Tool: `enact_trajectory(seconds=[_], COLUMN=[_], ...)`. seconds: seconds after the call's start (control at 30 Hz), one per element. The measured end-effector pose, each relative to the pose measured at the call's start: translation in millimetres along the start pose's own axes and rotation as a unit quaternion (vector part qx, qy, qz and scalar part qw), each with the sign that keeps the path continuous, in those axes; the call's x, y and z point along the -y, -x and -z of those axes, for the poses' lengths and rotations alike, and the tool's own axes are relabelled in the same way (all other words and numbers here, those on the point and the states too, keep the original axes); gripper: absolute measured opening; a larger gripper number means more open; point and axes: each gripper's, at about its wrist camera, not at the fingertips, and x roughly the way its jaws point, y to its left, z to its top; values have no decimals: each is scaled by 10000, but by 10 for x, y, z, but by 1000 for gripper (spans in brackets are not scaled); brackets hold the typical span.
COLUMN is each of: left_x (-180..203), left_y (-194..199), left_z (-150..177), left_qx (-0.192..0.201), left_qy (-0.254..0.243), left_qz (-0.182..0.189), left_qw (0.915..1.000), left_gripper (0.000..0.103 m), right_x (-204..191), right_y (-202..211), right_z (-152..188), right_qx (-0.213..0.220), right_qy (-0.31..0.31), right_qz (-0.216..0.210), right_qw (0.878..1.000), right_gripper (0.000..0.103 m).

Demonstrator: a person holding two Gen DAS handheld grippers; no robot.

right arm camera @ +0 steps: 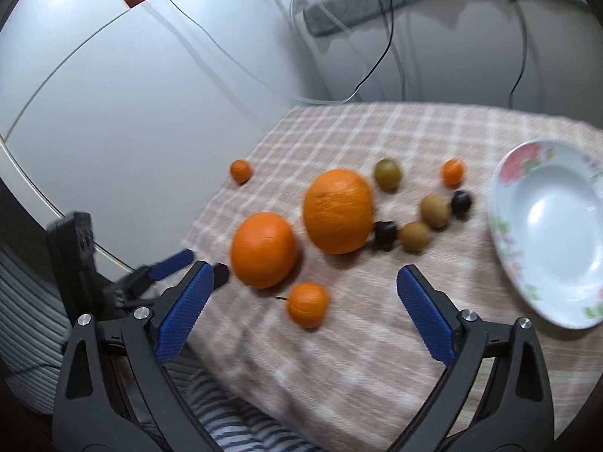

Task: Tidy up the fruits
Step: 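Close both tools together around the first large orange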

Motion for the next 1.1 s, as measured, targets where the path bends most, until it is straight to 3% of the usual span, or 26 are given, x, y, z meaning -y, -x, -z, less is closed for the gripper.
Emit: enact_trajectory(seconds=[0.23,0.53,1.1], left_x=[-30,-6,-70], left_y=[-91,-234,-477], left_z=[6,6,-41], left_qx=[-124,-300,-548], left_qy=[50,72,384], left_qz=[232,513,971], left_qw=[9996,9982,9930], left_gripper=[87,82,71], right_x=[-116,-178,-153], right_y=[-309,-660,-1066], right_z=[-79,-139,-202], right_qx=[-390,-775,-1062], right_qy=[-130,-274,-507], right_qz=[-322,-442,-415], right_qw=[9986,9956,9922], right_gripper=[86,75,74])
